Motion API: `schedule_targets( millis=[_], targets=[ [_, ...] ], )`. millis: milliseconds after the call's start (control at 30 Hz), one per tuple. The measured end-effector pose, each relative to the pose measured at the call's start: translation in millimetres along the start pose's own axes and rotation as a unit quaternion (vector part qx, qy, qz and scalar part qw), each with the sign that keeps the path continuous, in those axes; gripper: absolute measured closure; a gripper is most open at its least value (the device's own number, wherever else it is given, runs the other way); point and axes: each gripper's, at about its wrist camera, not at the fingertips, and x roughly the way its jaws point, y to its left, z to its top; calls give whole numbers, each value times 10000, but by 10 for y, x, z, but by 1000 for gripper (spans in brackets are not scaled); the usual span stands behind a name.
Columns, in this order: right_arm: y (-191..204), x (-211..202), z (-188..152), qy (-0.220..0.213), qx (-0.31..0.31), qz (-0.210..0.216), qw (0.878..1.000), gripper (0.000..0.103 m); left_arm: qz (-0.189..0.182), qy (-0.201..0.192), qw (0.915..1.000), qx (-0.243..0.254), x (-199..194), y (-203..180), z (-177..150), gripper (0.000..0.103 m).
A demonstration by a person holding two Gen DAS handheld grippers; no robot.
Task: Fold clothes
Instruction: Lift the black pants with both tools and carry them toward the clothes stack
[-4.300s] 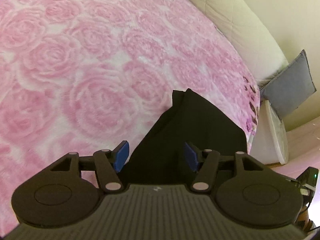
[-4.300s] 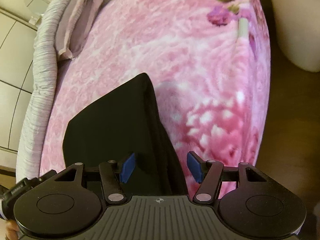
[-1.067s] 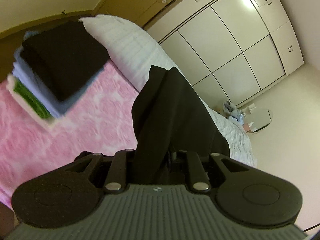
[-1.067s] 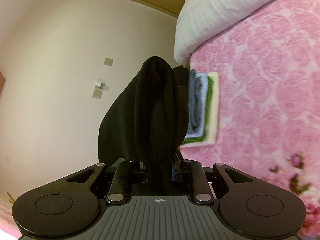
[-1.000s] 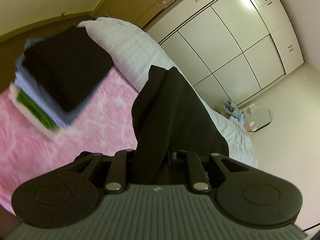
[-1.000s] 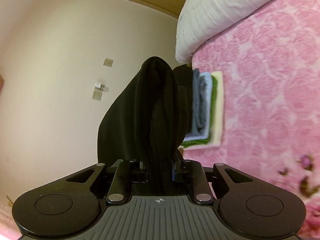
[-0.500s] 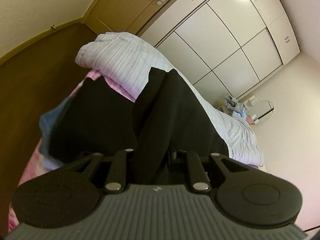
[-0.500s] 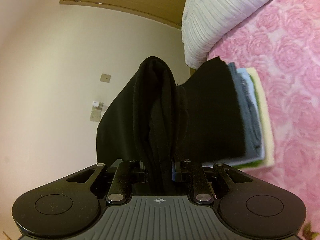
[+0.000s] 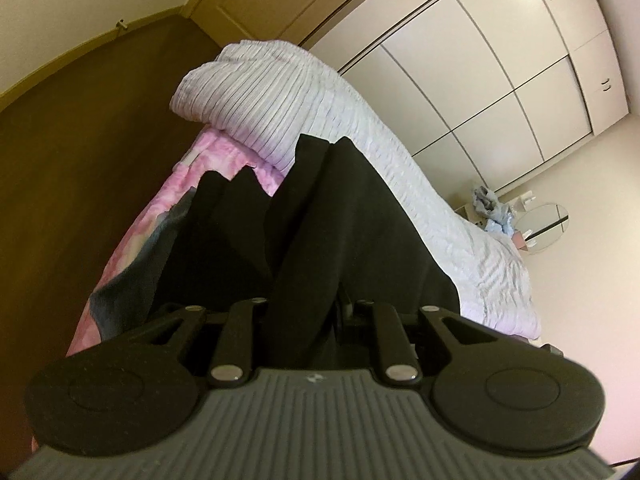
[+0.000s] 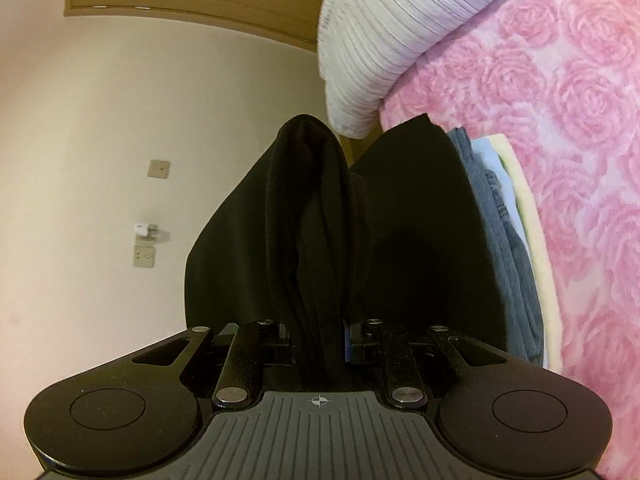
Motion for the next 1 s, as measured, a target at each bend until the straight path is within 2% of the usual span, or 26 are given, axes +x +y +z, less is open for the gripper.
schedule_targets(
  millis=[400, 633, 700, 800, 867, 1000],
  targets=[
    [-177, 432, 354, 101, 152, -378, 9991, 84, 233, 264, 9992, -175, 473, 270, 242, 88],
    [-139, 464, 309, -239, -186, -679, 9972, 84, 159, 283, 9995, 57, 530, 274, 281, 88],
    [-101, 445, 288, -318, -303, -751, 9962, 84, 251, 298, 9992, 67, 569, 295, 277, 86],
    [-110, 488, 274, -325, -436, -978, 9937, 78, 422, 290, 9986, 90, 611, 348, 268, 82],
    [-86, 474, 265, -403, -556, -1221, 9901, 66, 471, 227, 9986, 79, 547, 347, 283, 79],
    [56, 200, 170, -972, -1071, -1666, 9754, 64, 822, -245, 9959, 283, 208, 301, 364, 79]
  ],
)
